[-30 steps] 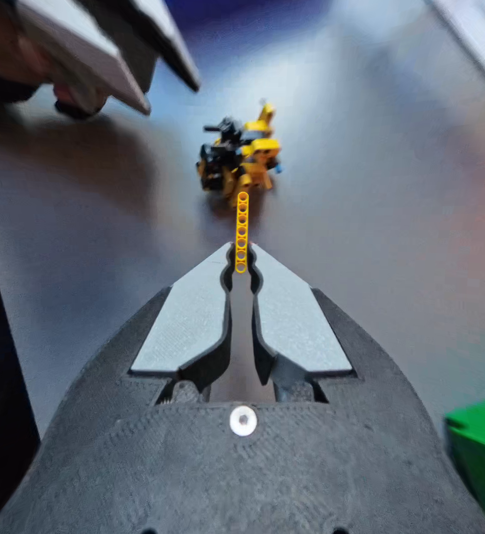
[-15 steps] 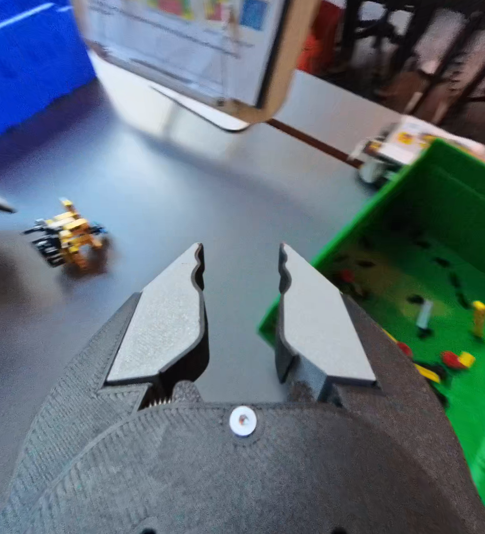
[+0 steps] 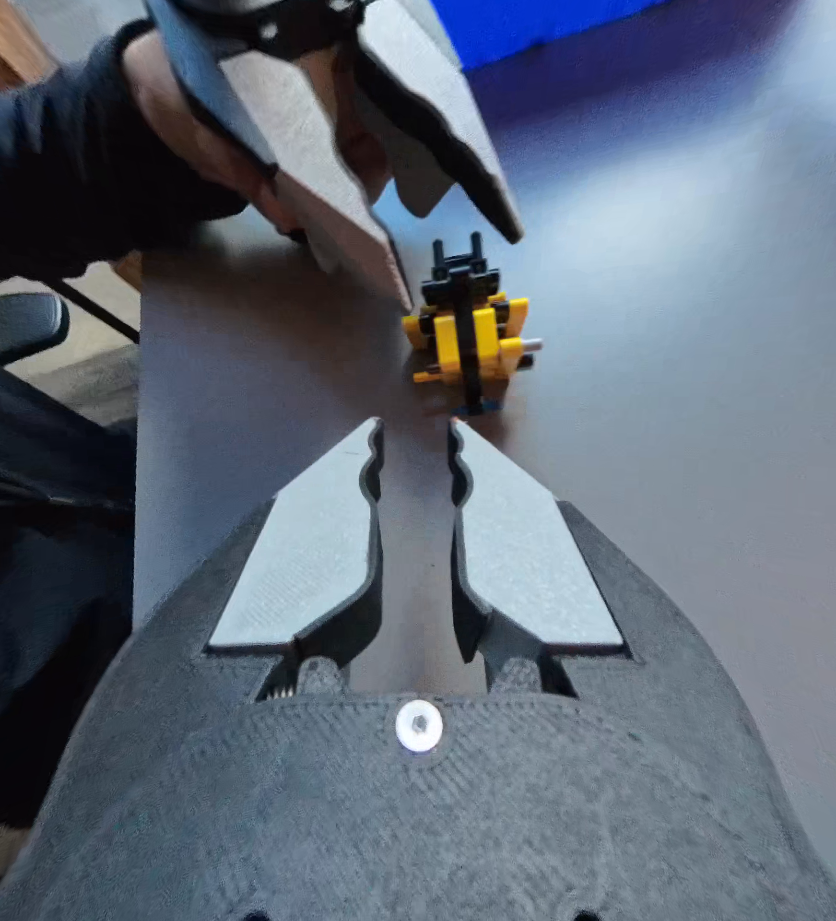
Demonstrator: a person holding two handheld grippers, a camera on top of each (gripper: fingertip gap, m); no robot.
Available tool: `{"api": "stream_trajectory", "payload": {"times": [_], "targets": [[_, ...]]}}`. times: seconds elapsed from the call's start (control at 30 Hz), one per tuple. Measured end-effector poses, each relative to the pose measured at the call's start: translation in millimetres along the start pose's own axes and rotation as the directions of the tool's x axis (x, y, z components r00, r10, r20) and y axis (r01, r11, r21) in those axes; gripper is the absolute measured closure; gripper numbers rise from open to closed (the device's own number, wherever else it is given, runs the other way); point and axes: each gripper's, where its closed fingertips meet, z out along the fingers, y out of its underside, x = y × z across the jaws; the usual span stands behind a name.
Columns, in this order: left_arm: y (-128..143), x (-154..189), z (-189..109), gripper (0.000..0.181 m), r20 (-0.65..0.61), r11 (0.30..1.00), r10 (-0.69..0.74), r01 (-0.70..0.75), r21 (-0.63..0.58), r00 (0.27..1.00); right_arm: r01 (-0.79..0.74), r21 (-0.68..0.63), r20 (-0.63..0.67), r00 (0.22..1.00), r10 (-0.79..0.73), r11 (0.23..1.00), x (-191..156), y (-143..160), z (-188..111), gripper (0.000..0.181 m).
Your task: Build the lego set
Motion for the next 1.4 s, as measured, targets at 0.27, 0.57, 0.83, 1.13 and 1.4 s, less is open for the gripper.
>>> {"api": "stream_trajectory", "payload": {"times": [0.27,0.57,0.83,1.13,1.4], "targets": [[14.2,4.8,9.8,0.134,-0.013,0.99,0.112,-0.112,-0.088,0.994,0.005,0.128,-0.097,0.995,0.008,0.992,34.1,-14.4,9.4,0.15],[9.6,8.4,7.3,0.15,0.034,0.906,0.419,-0.416,-0.07,0.907,-0.312,0.236,0.185,0.944,0.272,0.921,32.8,-25.4,6.4,0.171],[10.2,12.2,16.0,0.15,0.272,0.758,0.652,-0.617,-0.212,0.708,-0.542,0.331,0.192,0.84,0.507,0.773,48.5,-26.7,12.4,0.18],[7.0,5.5,16.4,0.15,0.214,0.817,0.576,-0.548,-0.179,0.789,-0.508,0.387,0.043,0.843,0.535,0.769,62.4,-31.9,17.8,0.181],[12.1,34.2,20.4,0.15,0.086,0.855,0.516,-0.505,-0.12,0.852,-0.417,0.713,-0.019,0.792,0.611,0.563,107.0,-70.4,-38.0,0.181]]}}
